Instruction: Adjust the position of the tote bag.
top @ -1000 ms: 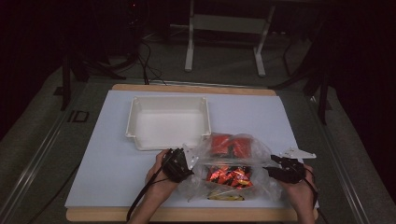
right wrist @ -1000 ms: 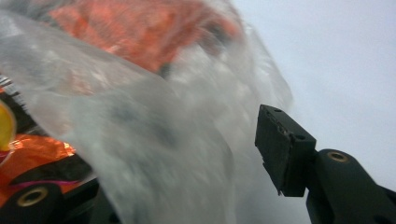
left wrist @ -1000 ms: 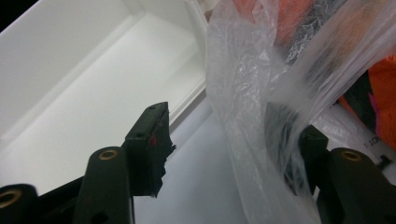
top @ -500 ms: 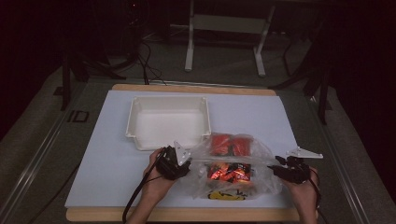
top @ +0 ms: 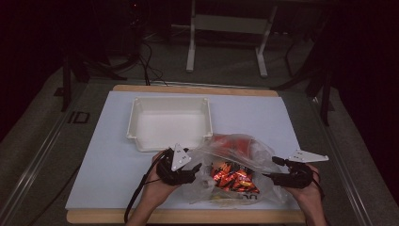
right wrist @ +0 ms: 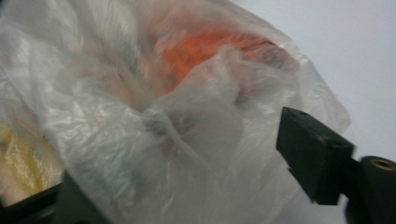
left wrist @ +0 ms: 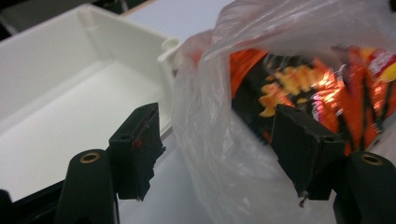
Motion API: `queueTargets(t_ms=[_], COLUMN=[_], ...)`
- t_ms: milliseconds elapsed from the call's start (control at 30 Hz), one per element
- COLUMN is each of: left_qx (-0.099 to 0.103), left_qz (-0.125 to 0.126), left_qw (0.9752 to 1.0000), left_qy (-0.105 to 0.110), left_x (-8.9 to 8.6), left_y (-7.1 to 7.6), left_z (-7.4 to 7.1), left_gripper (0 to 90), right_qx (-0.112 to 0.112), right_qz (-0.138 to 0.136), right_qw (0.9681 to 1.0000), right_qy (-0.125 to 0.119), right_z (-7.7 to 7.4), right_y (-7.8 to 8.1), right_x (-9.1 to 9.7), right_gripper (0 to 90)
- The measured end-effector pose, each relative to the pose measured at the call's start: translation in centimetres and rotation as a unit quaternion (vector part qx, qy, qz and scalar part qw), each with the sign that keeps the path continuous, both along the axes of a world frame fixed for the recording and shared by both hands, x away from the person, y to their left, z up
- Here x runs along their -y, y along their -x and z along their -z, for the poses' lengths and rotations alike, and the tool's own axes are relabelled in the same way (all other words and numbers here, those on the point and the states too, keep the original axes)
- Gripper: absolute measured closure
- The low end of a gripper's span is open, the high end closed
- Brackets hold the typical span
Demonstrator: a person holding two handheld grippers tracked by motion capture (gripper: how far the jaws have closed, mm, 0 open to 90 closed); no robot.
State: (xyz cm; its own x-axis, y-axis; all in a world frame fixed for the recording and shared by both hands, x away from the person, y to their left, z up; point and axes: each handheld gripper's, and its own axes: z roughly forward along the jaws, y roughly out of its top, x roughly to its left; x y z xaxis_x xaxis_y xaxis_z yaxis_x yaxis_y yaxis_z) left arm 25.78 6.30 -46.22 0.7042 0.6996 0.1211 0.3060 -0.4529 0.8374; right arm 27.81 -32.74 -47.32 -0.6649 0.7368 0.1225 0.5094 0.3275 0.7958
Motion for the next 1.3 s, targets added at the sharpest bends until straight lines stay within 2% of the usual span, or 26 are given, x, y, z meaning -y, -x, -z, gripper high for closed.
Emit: queueTargets(t_ms=[167,400,433,500,600,667,700,733,833,933,1100,1300], left_qx=[0.014,0.043,0.044,0.043,0.022,0.006,-0.006,-0.006,-0.037,-0.054,-0.084,-0.113], left_qz=[0.026,0.067,0.081,0.089,0.115,0.132,0.140,0.140,0.140,0.123,0.103,0.092], left_qw=[0.9992,0.9963,0.9951,0.9944,0.9922,0.9910,0.9902,0.9902,0.9891,0.9896,0.9894,0.9866], left_qy=[0.027,0.033,0.036,0.037,0.043,0.023,-0.007,-0.007,-0.024,-0.051,-0.060,-0.072], left_x=[0.2,1.3,1.6,1.8,2.7,3.7,4.7,4.7,5.7,6.1,5.3,4.2], left_y=[0.9,2.9,3.4,3.6,4.0,4.1,4.1,4.1,3.7,3.3,2.9,3.1], left_z=[-1.4,-3.4,-3.9,-4.0,-3.8,-3.1,-2.0,-2.0,-0.1,1.3,2.9,4.7], left_gripper=[34.5,38.4,40.5,42.0,48.1,51.3,53.2,53.8,54.1,53.9,54.4,55.9], right_qx=[-0.004,-0.004,-0.005,-0.006,-0.007,-0.007,-0.007,-0.007,-0.008,-0.008,-0.012,-0.018], right_qz=[0.009,0.013,0.013,0.014,0.014,0.011,0.012,0.012,0.011,0.013,0.018,0.016], right_qw=[0.9999,0.9999,0.9999,0.9999,0.9999,0.9999,0.9999,0.9999,0.9999,0.9999,0.9998,0.9997], right_qy=[0.010,0.006,0.007,0.006,0.003,-0.001,0.000,0.000,0.000,-0.001,-0.001,0.001], right_z=[0.3,0.2,0.2,0.2,0.2,0.2,0.3,0.3,0.3,0.4,0.6,0.8], right_y=[-0.1,-0.1,0.0,0.0,0.0,-0.1,-0.1,-0.1,-0.1,-0.1,-0.2,-0.3], right_x=[0.2,0.4,0.4,0.4,0.4,0.5,0.5,0.5,0.5,0.7,0.9,0.8], right_gripper=[30.0,31.4,31.4,31.6,32.5,33.3,33.3,33.3,33.8,33.8,34.0,34.0])
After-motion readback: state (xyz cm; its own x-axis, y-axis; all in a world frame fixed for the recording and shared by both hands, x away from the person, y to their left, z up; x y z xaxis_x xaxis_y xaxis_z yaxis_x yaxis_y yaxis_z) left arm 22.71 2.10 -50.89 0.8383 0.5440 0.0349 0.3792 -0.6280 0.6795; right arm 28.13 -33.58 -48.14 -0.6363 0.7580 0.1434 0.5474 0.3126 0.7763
